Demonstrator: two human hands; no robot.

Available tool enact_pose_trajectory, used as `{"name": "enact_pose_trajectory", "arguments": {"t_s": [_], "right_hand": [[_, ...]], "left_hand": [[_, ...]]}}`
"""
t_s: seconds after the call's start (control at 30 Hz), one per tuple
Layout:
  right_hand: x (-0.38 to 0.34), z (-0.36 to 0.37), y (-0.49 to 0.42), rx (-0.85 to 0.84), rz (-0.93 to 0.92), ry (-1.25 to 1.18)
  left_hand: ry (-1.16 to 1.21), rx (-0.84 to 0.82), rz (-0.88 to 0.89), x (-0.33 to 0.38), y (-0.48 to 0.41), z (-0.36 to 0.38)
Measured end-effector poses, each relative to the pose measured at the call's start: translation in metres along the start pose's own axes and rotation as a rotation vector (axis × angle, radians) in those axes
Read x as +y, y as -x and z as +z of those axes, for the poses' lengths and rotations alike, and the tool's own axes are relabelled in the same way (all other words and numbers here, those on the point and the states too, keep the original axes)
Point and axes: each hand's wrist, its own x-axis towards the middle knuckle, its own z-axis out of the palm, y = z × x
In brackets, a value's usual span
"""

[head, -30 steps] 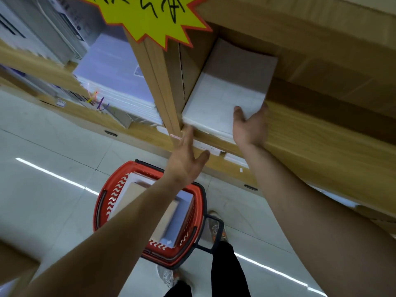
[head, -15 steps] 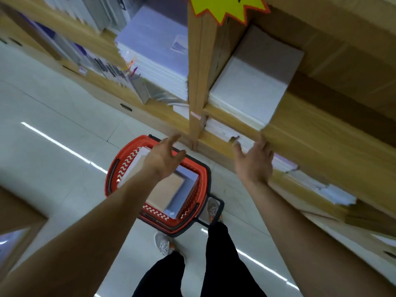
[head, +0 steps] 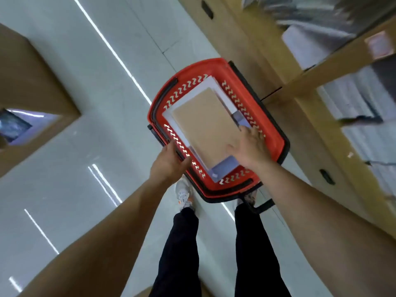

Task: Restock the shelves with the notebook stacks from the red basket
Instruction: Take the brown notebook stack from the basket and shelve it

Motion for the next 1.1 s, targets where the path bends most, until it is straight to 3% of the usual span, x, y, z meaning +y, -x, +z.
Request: {"name": "enact_pose_trajectory", "arguments": {"t_s": [0.2, 0.37, 0.8, 1.1], "right_hand": [[0.015, 0.051, -0.103, -0.021, -0.019, 0.104], [0.037, 0.081, -0.146, -0.016, -0.072, -0.060], [0.049, 0.075, -0.134, -0.077, -0.007, -0.279], [0.051, 0.085, -0.082, 0.068, -0.040, -0.550]], "left_hand": [[0.368, 0.130, -0.095, 0.002, -0.055, 0.085], [0.655, 0.228, -0.138, 0.002, -0.079, 0.126], [0.803, 0.307, -0.137, 0.007, -0.087, 0.144], [0.824, 0.259, -0.119, 0.000, -0.075, 0.122]]}}
